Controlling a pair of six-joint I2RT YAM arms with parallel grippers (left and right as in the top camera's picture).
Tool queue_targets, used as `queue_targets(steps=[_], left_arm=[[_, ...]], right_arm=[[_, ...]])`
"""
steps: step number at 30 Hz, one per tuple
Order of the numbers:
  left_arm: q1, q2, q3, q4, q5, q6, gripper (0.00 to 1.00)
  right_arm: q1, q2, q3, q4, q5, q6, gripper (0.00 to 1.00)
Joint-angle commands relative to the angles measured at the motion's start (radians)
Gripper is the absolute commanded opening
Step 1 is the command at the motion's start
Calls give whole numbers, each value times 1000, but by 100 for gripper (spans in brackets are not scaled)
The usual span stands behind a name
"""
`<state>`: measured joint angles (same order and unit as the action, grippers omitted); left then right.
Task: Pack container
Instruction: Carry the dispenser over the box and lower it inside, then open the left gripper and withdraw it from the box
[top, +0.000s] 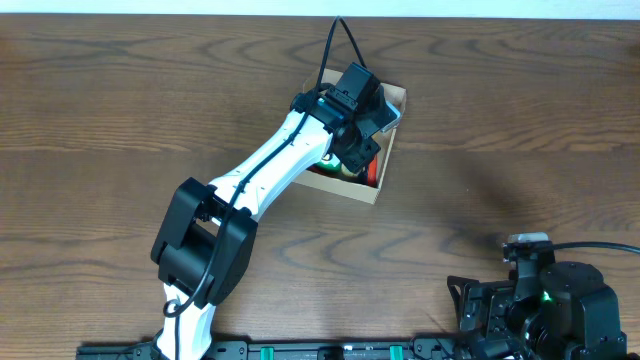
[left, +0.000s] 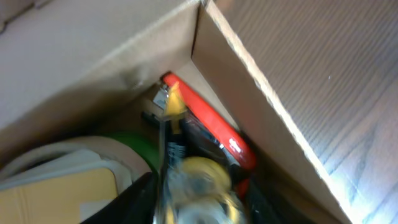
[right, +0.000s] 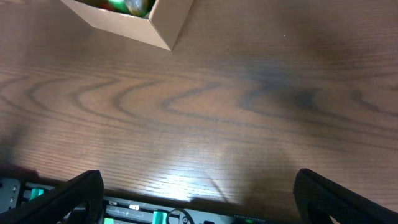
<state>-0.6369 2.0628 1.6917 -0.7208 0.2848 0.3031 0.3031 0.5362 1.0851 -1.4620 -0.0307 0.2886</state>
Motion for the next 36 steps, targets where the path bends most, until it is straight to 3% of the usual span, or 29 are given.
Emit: queue_targets(steps=[1, 15, 19, 21, 25, 31, 36], left_arm=[[5, -49, 1, -15, -3, -20, 52], [26, -337, 1, -84, 3, -19, 49], [102, -380, 1, -94, 18, -50, 46], [166, -384, 1, -95, 102, -50, 45], [314, -376, -1, -95, 295, -50, 35], [466, -340, -1, -130, 318, -74, 6], [506, -287, -2, -162, 315, -33, 6]], right_arm=[[-12, -2, 1, -1, -4, 10, 99], [-12, -2, 1, 0, -3, 10, 99], [-12, -2, 1, 0, -3, 10, 99], [-12, -2, 1, 0, -3, 10, 99], [-12, -2, 1, 0, -3, 10, 99], [-12, -1, -1, 26, 14, 11, 99], [-12, -1, -1, 98, -61, 64, 99]])
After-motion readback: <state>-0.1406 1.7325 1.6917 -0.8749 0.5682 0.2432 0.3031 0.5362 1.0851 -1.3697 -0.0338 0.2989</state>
